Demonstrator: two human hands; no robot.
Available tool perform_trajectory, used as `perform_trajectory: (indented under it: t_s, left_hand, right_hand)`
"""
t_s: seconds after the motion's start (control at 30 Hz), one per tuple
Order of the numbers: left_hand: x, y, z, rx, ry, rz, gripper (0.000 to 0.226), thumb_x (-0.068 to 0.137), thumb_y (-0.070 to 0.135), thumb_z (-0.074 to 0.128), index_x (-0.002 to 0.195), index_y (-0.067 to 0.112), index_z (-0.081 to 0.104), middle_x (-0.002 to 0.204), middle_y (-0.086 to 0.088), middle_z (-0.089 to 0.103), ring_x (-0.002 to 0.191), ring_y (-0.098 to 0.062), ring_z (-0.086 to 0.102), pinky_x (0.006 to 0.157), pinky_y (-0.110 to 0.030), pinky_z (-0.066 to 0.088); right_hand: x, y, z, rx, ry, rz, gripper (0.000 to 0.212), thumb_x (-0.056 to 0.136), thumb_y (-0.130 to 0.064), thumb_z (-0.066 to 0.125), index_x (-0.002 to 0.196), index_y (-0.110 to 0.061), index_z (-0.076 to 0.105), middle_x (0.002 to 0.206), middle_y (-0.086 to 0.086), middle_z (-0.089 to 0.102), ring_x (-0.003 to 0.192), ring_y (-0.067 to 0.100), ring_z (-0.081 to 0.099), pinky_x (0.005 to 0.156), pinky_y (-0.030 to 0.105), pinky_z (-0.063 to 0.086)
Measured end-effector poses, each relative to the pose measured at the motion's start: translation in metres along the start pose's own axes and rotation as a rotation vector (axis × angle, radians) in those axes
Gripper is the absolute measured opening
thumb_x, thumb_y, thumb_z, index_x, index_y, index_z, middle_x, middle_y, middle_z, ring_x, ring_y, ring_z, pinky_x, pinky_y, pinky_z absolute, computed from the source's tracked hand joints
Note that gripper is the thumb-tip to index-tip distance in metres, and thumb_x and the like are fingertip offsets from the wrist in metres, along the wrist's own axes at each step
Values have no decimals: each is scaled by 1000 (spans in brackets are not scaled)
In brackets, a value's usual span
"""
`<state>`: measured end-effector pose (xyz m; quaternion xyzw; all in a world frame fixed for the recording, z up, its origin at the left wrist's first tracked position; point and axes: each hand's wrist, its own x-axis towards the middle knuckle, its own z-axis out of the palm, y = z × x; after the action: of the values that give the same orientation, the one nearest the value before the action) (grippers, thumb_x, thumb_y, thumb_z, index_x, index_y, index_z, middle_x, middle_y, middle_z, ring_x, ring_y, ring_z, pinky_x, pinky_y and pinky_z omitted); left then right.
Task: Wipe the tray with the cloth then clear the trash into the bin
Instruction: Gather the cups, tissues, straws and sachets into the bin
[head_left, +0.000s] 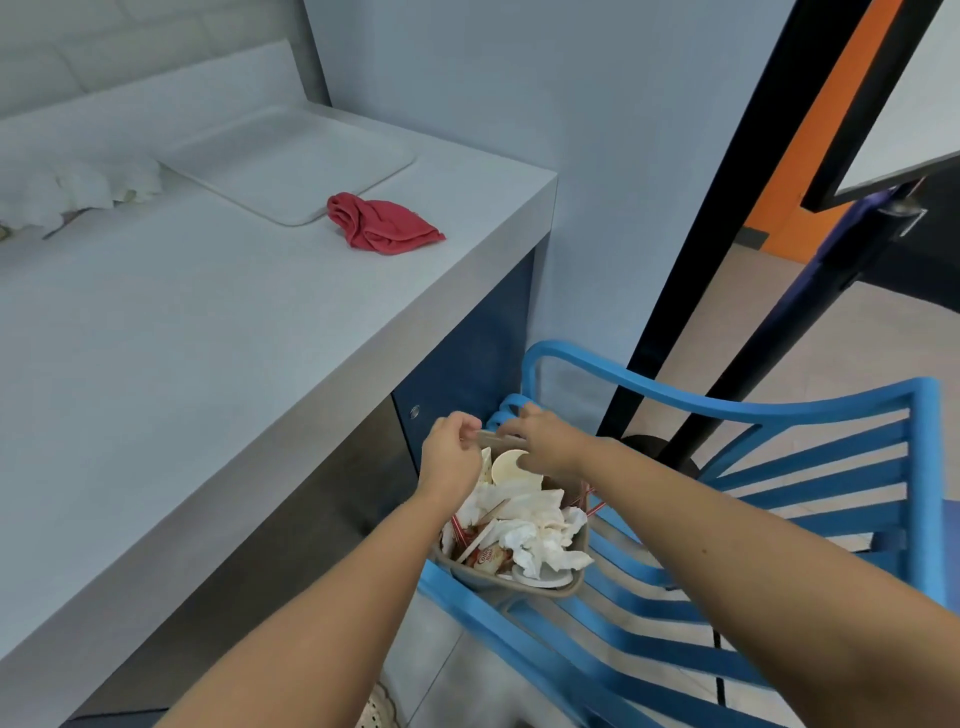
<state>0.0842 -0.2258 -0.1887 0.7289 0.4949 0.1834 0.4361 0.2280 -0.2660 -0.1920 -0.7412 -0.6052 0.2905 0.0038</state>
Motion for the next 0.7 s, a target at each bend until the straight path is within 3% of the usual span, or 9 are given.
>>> perform_trajectory:
  t_s: [0.1, 0.27, 0.4, 0.5, 0.57, 0.7]
  left_hand:
    - [7, 19, -12, -4, 32, 44, 24, 89, -5, 45, 104, 7, 60, 101, -5, 55, 85, -10, 50, 67, -7, 38]
    - [17, 57, -41, -44, 97, 111, 22, 94, 4, 44, 110, 11, 57, 98, 0, 55, 86, -10, 51, 76, -19, 40]
    - [27, 80, -79, -78, 174, 172, 25, 94, 10, 43, 117, 18, 49, 80, 9, 48, 68, -5, 48, 57, -16, 42]
    - [36, 87, -115, -135, 252, 185, 26, 93, 7, 46, 118, 14, 47, 77, 8, 44, 67, -5, 45, 54, -7, 40]
    - [41, 88, -141, -131, 295, 197, 28, 92, 7, 48, 120, 11, 47, 80, 4, 45, 72, -10, 46, 63, -16, 40]
    - [55, 73, -198, -76, 329, 161, 38, 90, 9, 52, 126, 13, 43, 109, -7, 44, 90, -18, 46, 74, -24, 37]
  right_hand:
    - [1, -13, -23, -19, 38, -21, 44, 91, -17, 56, 134, -18, 47, 113, 8, 41, 102, 24, 50, 86, 29, 40]
    - [6, -41, -69, -119, 39, -75, 33, 90, -21, 58, 122, -15, 58, 123, 4, 58, 111, 21, 55, 87, 28, 41]
    - [12, -75, -110, -164, 103, -117, 33, 90, -25, 58, 122, -15, 58, 123, 5, 60, 111, 22, 55, 91, 32, 45]
    - [19, -107, -136, -159, 190, -156, 35, 91, -23, 56, 125, -17, 56, 120, 5, 58, 112, 22, 53, 93, 34, 45]
    - [26, -129, -150, -175, 233, -187, 33, 92, -22, 55, 125, -16, 56, 118, 6, 58, 110, 22, 53, 88, 31, 42]
    - [48, -179, -164, -173, 269, -255, 32, 92, -22, 56, 123, -15, 57, 115, 6, 59, 91, 16, 48, 78, 29, 41]
